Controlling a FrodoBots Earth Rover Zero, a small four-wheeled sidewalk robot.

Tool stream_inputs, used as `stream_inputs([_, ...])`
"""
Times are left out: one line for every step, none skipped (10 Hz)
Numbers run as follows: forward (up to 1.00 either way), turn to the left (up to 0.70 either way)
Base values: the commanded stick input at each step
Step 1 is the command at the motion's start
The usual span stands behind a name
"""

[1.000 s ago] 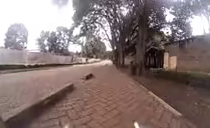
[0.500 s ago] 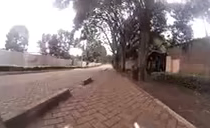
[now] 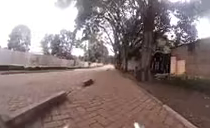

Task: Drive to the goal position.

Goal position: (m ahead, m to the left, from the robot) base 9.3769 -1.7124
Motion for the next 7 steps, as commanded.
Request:
stream_inputs([0.5,-0.5])
stream_inputs([0.5,-0.5])
stream_inputs([0.5,-0.5])
stream_inputs([0.5,0.07])
stream_inputs([0.5,0.1])
stream_inputs([0.5,0.05])
stream_inputs([0.5,0.05])
